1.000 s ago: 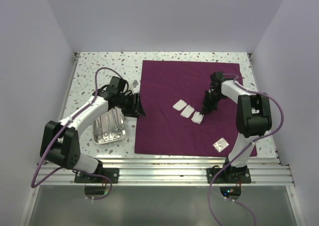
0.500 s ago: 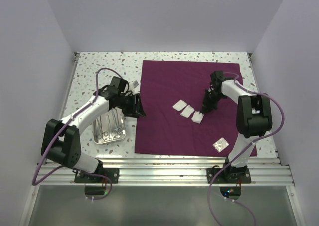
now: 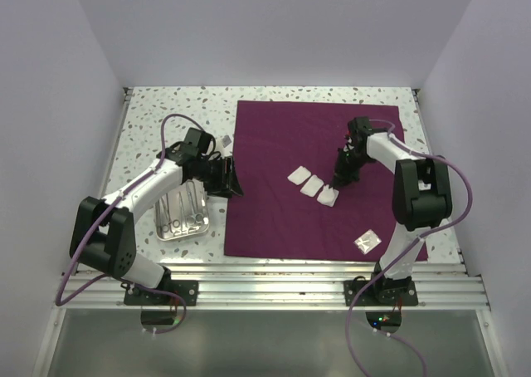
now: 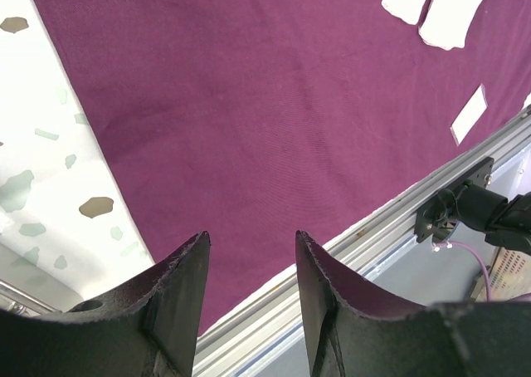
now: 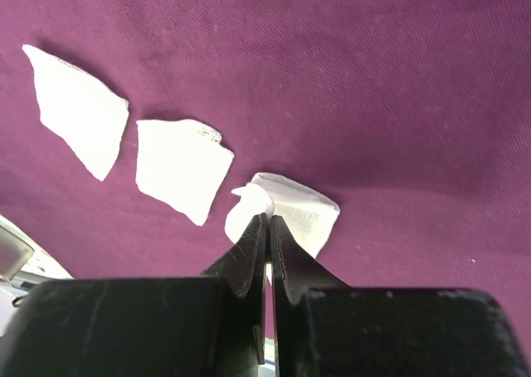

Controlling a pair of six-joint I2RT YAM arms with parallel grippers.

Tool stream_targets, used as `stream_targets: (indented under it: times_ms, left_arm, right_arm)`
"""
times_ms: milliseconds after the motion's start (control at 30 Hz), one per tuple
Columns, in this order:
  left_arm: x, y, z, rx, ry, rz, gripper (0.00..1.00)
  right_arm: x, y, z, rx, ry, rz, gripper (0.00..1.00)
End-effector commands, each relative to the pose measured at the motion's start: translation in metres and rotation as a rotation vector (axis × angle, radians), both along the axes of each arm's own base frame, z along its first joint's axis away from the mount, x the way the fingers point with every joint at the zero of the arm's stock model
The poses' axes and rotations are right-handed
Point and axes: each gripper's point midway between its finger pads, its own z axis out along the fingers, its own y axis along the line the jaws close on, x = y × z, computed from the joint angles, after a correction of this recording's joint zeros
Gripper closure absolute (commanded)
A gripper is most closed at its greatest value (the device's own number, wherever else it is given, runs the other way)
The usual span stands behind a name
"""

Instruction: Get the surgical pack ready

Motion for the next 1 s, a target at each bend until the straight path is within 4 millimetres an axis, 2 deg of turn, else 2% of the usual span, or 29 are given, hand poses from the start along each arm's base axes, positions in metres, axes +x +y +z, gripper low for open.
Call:
stream_targets:
  times_ms: [0,300,433,567,800,967]
  left_arm:
    - [0.012,-0.009,0.015,-0.033,-0.054,-0.015,0.50]
    - [0.014,-0.010,0.016,-0.033,-0.053,-0.023,0.50]
    - [0.015,-0.010,0.016,-0.031,-0.053,-0.024,0.50]
    - [0.014,-0.011,0.015,-0.033,-0.049,-0.024,0.50]
    - [0.013,-0.011,0.016,-0.043,-0.050,-0.020,0.50]
    - [0.010,-0.012,0.014,-0.051,-0.045,-0.018,0.50]
  right_arm:
    - [0.015,0.006,0.005,0.020,-0.034,0.031,1.00]
    - [0.016,-0.004,-0.006,-0.049,0.001,0.038,0.98]
    - [0.012,-0.006,-0.009,-0.060,0.013,0.039,0.90]
    - [0.011,-0.008,-0.002,-0.071,0.000,0.040,0.84]
    - [-0.004,-0.004,0.011,-0.060,0.014,0.024,0.85]
    - [-0.005,-0.003,0.014,-0.059,0.028,0.006,0.89]
